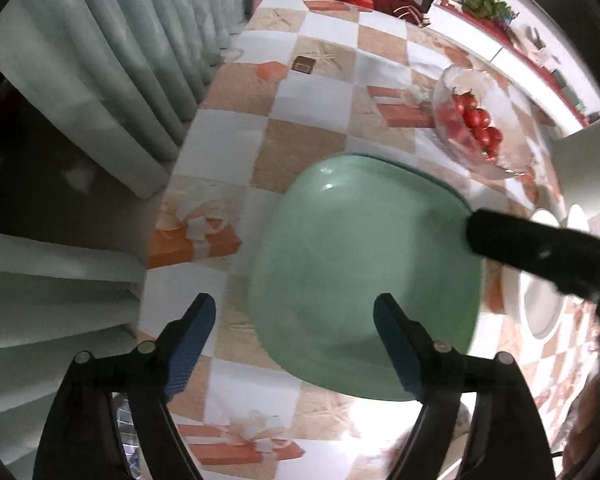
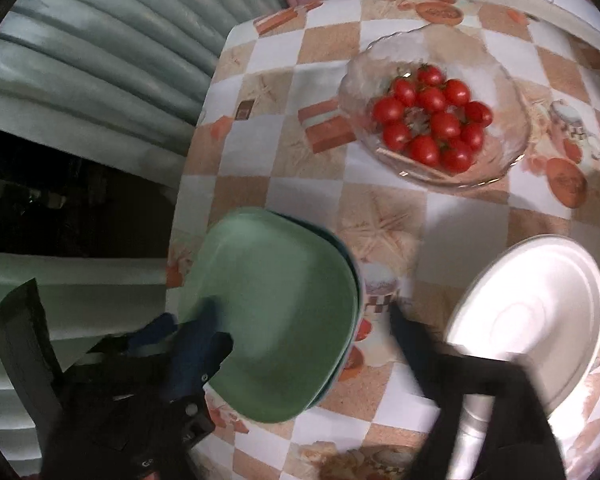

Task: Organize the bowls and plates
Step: 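Carry the green plate with both grippers onto the blue plate, release, then reach both grippers to the large white bowl and grasp its rim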

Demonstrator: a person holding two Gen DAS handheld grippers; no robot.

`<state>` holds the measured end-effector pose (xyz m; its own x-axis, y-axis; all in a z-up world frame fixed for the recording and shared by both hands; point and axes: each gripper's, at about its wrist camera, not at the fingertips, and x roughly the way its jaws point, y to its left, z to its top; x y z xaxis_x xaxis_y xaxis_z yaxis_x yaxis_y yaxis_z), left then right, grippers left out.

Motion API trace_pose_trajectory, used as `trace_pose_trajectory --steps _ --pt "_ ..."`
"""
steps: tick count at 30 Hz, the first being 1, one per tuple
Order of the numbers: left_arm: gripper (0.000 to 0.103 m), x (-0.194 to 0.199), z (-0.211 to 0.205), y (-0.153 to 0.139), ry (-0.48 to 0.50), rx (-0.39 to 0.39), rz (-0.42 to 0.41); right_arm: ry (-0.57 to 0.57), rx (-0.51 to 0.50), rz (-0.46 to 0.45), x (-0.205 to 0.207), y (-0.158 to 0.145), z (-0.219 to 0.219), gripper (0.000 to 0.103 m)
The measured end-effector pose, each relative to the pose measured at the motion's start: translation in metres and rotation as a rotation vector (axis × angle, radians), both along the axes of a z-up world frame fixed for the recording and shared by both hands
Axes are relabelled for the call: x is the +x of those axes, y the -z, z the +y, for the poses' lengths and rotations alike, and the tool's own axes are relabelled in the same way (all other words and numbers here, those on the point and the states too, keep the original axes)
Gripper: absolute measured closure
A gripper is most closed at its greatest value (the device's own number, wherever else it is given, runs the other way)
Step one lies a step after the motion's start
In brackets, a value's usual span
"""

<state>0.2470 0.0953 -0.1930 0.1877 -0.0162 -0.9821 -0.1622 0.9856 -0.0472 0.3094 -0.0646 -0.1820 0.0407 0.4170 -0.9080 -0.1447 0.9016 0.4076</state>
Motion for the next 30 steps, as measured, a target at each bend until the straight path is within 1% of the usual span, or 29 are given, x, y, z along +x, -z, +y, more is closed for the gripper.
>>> trace_pose_trajectory --steps 3,4,5,6,8,9,15,18,21,24,30 --pt "0.019 -0.004 0.004 -0.001 0.013 -0.021 -0.015 0.026 -0.01 -0.012 -0.001 -0.005 -0.009 0.009" --pt "0.017 -0.005 0.004 -0.001 0.02 -0.019 -0.016 0.032 -0.005 -0.011 -0.004 -0.008 -0.013 0.009" --pt "0.015 -0.006 0.002 0.0 0.033 -0.014 -0.008 0.04 -0.002 -0.009 -0.006 -0.009 -0.016 0.009" --pt "0.009 -0.007 0.003 0.001 0.041 -0.015 0.002 0.046 -0.006 -0.006 -0.008 -0.009 -0.018 0.008" --pt "0.001 -0.013 0.002 0.002 0.051 -0.023 0.018 0.053 -0.017 0.003 -0.012 -0.009 -0.019 0.0" --pt "0.0 -0.015 0.002 0.002 0.056 -0.029 0.022 0.054 -0.014 0.005 -0.016 -0.011 -0.021 0.0" --pt "0.0 -0.035 -0.007 -0.007 0.11 -0.018 0.028 0.068 0.006 0.009 -0.036 -0.017 -0.021 0.0" --pt "0.0 -0.051 -0.01 -0.009 0.136 -0.006 0.043 0.078 0.014 0.022 -0.053 -0.022 -0.026 0.0" --pt "0.0 -0.069 -0.014 -0.009 0.169 -0.011 0.066 0.093 0.012 0.046 -0.073 -0.024 -0.036 0.0" --pt "0.0 -0.089 -0.018 -0.008 0.201 -0.005 0.091 0.119 -0.005 0.07 -0.094 -0.025 -0.051 0.0" --pt "0.0 -0.128 -0.035 0.002 0.242 -0.016 0.171 0.204 -0.038 0.113 -0.143 -0.023 -0.093 0.0"
